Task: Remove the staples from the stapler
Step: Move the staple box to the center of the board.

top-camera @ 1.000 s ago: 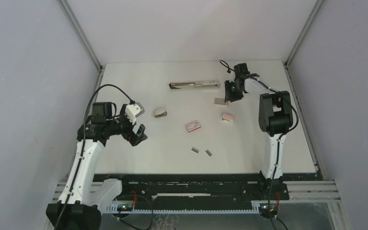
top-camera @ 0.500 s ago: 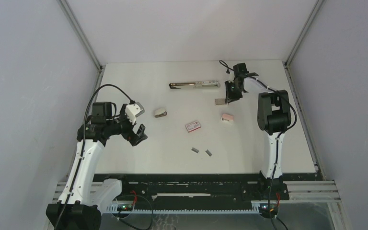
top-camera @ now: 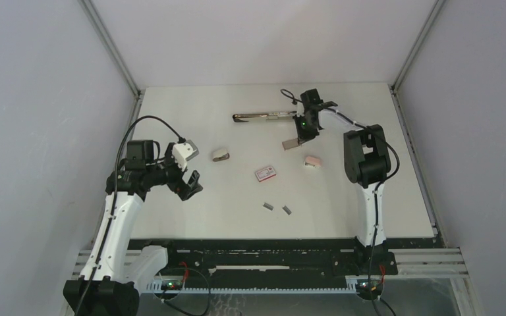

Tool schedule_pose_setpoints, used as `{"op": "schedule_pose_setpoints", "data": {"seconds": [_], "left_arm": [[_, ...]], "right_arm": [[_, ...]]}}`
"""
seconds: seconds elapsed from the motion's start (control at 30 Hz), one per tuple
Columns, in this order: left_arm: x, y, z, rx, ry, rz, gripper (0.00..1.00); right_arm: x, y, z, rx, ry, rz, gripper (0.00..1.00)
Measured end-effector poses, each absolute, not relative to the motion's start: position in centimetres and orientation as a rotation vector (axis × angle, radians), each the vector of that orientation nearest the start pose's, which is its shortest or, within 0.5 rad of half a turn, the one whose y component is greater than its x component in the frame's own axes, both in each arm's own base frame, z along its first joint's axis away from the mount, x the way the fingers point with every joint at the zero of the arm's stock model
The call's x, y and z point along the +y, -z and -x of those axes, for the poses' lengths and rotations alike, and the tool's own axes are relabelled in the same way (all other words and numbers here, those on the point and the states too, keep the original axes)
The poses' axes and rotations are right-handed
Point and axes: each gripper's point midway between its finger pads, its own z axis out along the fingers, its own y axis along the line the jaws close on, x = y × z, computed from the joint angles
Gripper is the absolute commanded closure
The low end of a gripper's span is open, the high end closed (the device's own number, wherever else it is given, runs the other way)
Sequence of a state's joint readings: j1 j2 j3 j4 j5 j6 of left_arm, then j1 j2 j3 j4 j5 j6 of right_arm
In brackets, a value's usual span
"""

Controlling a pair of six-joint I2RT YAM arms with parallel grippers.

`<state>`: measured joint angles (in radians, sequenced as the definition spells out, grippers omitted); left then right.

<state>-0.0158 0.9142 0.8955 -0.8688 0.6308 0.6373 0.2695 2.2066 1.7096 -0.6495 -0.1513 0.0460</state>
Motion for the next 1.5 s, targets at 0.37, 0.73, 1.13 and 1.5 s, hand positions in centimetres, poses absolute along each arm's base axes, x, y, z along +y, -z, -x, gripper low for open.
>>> {"op": "schedule_pose_setpoints", "data": {"seconds": [0.37, 0.73, 1.13, 1.5], "left_arm": [[-8.7, -17.8, -22.3, 2.069, 0.458, -0.979, 0.00], [-8.7, -17.5, -22.1, 2.067, 0.456, -0.979, 0.00], [-8.7, -17.6, -22.3, 2.061, 0.453, -0.979, 0.00], [-8.7, -17.6, -22.3, 2.061, 0.453, -0.979, 0.00]], "right_arm": [[25.4, -3.6, -42.1, 2.627, -0.326, 0.660, 0.94], [28.5, -4.2, -40.7, 2.602, -0.383, 0.727, 0.94], [28.0, -2.2, -38.7, 2.681, -0.406, 0.709, 0.88], [28.5, -3.4, -38.3, 2.666, -0.439, 0.714, 0.72]]}}
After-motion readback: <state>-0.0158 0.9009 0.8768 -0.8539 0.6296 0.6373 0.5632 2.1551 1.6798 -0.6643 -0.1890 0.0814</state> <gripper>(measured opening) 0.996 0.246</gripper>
